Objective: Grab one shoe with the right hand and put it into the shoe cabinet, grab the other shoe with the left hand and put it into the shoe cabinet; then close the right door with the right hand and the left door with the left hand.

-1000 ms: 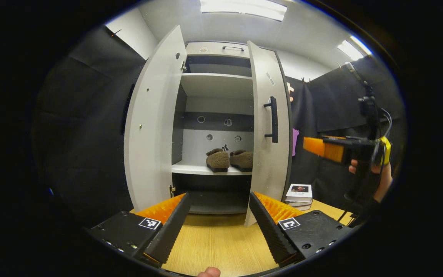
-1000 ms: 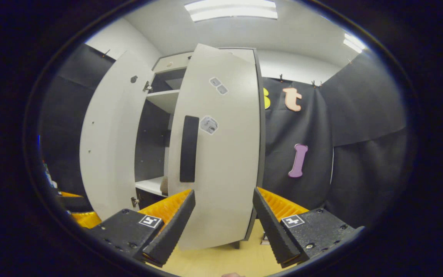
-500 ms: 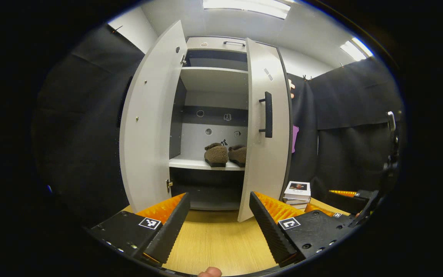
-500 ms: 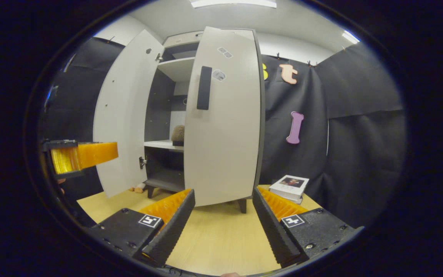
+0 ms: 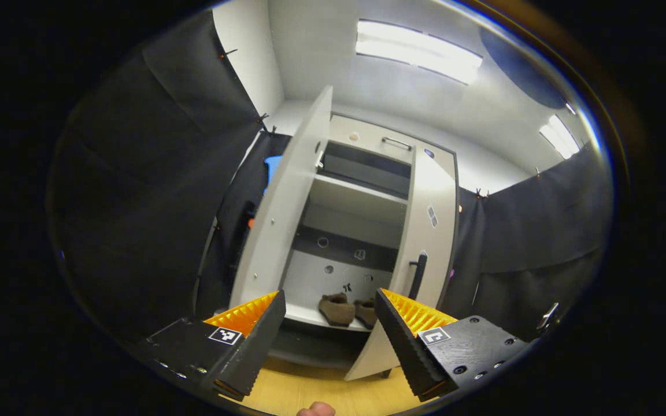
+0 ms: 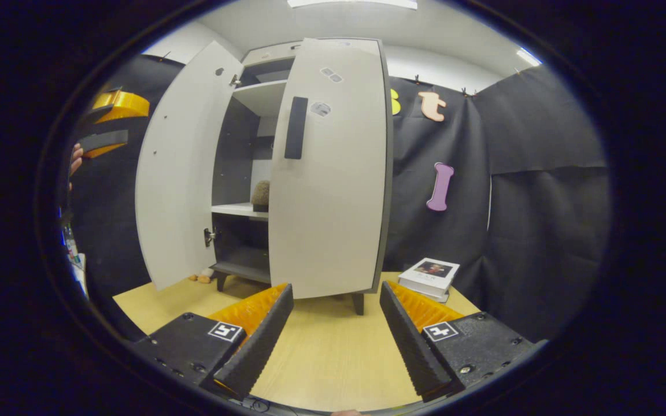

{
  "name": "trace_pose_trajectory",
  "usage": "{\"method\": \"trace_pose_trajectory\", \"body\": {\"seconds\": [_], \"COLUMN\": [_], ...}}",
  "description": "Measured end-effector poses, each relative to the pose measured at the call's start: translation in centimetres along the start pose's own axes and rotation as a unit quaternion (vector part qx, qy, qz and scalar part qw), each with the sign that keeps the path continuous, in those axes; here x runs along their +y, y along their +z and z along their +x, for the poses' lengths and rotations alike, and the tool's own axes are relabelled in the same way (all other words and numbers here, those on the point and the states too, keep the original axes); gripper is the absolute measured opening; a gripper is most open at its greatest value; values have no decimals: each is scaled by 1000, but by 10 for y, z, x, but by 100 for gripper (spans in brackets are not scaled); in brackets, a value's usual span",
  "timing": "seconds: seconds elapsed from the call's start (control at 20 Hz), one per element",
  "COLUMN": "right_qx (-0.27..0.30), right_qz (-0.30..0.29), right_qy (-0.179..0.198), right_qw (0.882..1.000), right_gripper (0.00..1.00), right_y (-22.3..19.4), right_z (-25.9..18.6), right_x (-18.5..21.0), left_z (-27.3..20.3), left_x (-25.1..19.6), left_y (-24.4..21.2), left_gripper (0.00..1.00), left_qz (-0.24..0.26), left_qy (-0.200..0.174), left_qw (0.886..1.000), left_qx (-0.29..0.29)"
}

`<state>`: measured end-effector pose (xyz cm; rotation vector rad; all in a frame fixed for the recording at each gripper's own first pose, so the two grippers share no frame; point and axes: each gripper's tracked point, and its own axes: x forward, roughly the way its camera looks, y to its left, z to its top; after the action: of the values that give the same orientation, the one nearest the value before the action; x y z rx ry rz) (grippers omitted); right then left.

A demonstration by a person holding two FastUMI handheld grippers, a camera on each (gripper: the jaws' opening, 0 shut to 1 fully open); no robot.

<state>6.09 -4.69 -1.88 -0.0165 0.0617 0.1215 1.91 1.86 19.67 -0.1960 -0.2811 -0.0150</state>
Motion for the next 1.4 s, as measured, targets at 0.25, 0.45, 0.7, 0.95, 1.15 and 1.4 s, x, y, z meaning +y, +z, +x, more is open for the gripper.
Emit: {"method": "trace_pose_trajectory", "body": {"seconds": [0.25, 0.45, 0.7, 0.95, 1.15, 1.4], "right_qx": [8, 6, 10, 23, 40, 34], "right_qz": [10, 1, 14, 24, 23, 33], "right_qy": [7, -1, -23, -35, -29, -12], "right_qw": [1000, 1000, 1000, 999, 999, 999], "right_gripper": [98, 98, 99, 98, 98, 98], "right_y": [-10, -10, -11, -20, -30, -22], "right_z": [-14, -21, -22, -29, -28, -26], "right_x": [6, -4, -22, -31, -28, -19], "left_z": [36, 87, 108, 107, 105, 109], "left_x": [122, 167, 164, 165, 167, 155], "left_y": [29, 17, -2, -13, -13, -14], "left_gripper": [95, 99, 99, 94, 94, 94], "left_qz": [-2, -20, 1, 19, 3, 18], "left_qy": [99, 146, 164, 159, 158, 163], "left_qw": [994, 989, 986, 987, 987, 986], "left_qx": [-44, 0, 22, 18, 26, 28]}}
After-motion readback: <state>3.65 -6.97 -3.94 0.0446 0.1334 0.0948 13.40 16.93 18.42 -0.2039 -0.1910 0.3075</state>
